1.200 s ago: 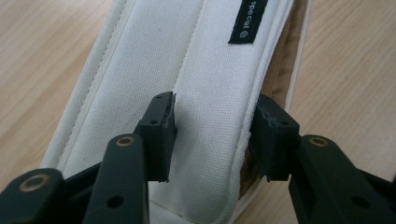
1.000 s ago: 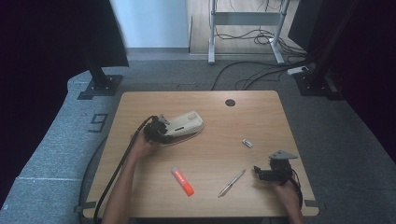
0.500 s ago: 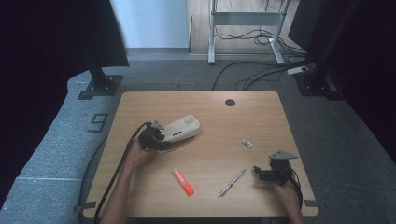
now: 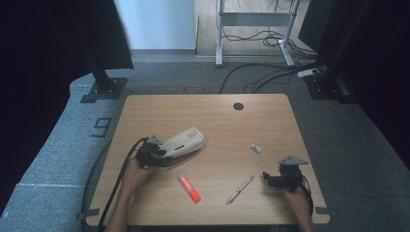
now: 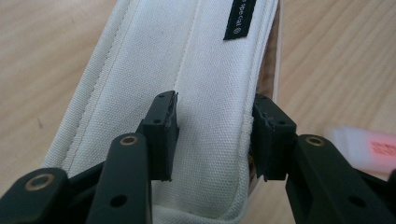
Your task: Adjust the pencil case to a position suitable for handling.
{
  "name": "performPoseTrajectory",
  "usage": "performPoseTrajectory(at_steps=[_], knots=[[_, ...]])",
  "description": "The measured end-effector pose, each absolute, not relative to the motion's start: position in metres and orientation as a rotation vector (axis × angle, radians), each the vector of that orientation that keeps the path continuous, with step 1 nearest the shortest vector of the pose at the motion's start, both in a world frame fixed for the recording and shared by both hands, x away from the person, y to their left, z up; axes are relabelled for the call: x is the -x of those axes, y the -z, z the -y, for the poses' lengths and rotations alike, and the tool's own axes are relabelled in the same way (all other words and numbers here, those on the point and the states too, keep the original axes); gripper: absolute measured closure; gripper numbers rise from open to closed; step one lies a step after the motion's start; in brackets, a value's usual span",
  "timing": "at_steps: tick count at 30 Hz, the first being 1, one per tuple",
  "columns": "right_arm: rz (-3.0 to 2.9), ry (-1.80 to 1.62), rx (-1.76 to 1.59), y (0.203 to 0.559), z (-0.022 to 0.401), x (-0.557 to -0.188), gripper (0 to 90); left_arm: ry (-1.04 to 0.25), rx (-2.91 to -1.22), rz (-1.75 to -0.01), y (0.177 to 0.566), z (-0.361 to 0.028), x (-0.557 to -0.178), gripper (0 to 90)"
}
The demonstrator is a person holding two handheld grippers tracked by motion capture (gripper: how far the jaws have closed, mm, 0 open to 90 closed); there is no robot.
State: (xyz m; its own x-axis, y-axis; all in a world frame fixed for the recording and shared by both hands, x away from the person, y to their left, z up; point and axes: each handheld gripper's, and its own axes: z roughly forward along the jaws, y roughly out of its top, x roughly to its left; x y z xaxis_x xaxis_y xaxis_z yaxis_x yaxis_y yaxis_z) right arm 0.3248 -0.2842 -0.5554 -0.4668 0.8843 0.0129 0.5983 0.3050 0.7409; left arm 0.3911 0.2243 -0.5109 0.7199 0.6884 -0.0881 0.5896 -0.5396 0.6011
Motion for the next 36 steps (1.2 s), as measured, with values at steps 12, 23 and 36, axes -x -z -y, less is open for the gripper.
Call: performPoseTrajectory(at_steps=[12, 23, 36], knots=[[-2.18, -0.976, -1.323, 0.555, 0.284, -0.325, 12.2, -0.237, -2.29, -0.989, 0.512, -0.228, -0.366, 56.8], [-2.18, -0.977, -1.323, 0.555, 0.284, -0.325, 12.2, -0.203, -2.212, -0.978, 0.504, -0.237, -0.363, 71.1], [-2.18, -0.977, -1.324, 0.555, 0.284, -0.325, 12.2, -0.142, -2.071, -1.024, 0.486, -0.255, -0.365, 75.7]])
